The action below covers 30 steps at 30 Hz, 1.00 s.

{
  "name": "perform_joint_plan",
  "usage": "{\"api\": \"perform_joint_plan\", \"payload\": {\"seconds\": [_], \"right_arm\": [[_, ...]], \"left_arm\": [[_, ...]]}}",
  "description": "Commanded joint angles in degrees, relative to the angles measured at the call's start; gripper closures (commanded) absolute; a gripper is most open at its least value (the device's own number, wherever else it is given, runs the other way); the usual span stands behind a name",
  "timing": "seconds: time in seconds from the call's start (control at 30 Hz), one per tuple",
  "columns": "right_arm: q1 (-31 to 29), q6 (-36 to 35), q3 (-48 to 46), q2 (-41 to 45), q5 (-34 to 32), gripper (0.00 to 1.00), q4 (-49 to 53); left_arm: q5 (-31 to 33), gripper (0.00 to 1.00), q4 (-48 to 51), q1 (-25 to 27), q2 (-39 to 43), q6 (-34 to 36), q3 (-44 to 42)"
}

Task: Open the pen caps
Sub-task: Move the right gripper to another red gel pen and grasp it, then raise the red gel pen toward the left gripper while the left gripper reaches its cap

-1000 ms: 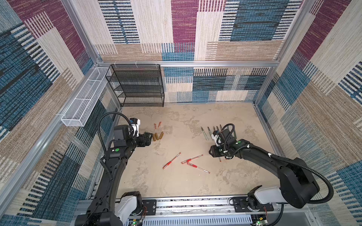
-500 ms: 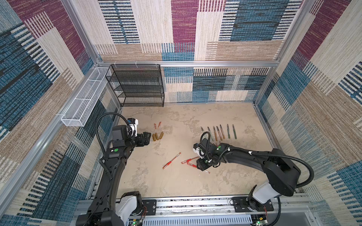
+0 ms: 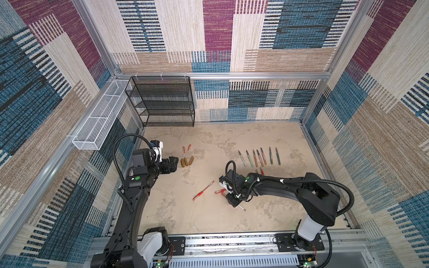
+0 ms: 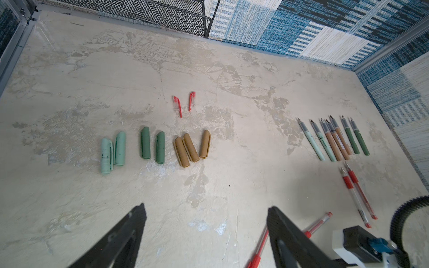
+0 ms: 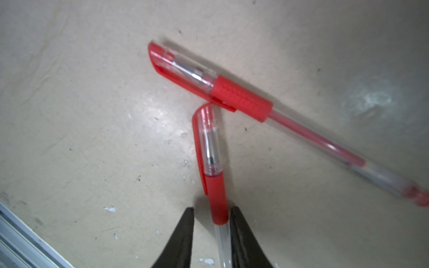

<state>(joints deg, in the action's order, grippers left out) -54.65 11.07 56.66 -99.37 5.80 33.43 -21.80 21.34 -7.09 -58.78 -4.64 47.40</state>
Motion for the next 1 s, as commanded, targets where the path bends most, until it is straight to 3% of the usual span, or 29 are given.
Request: {"api": "perform_joint_plan", "payload": {"seconds": [0.0, 0.17, 0.5, 0.7, 0.83, 0.97], "right_arm": [[-1.2, 0.1, -0.3, -2.3, -1.1, 0.75, 4.8], [-3.2, -0.7, -0.5, -2.4, -1.7, 0.86, 6.2], [-3.6, -3.0, 6.9, 1.6, -2.1, 0.9, 8.9], [-1.9, -0.8, 9.8, 2.1, 1.5, 0.89, -1.9], [-1.7, 2.1, 12.3, 1.6, 1.8, 0.89, -10.3], [-1.8, 4.6, 15.1, 0.4, 1.0, 0.9, -17.2]], "left_arm": [[-1.6, 0.14, -1.1, -0.2, -0.2, -1.2, 0.2], [-1.9, 0.15, -1.8, -0.2, -0.4, -1.2, 0.0], [-8.0, 0.18, -2.3, -0.3, -0.3, -2.3, 0.1], [-16.5, 0.19, -4.8, -0.4, 0.1, -5.9, -0.6], [-25.0, 0.22, -9.1, -0.3, -0.4, -12.1, -1.1], [-29.1, 0.24, -12.3, 0.7, -0.5, -15.2, -3.4]]}}
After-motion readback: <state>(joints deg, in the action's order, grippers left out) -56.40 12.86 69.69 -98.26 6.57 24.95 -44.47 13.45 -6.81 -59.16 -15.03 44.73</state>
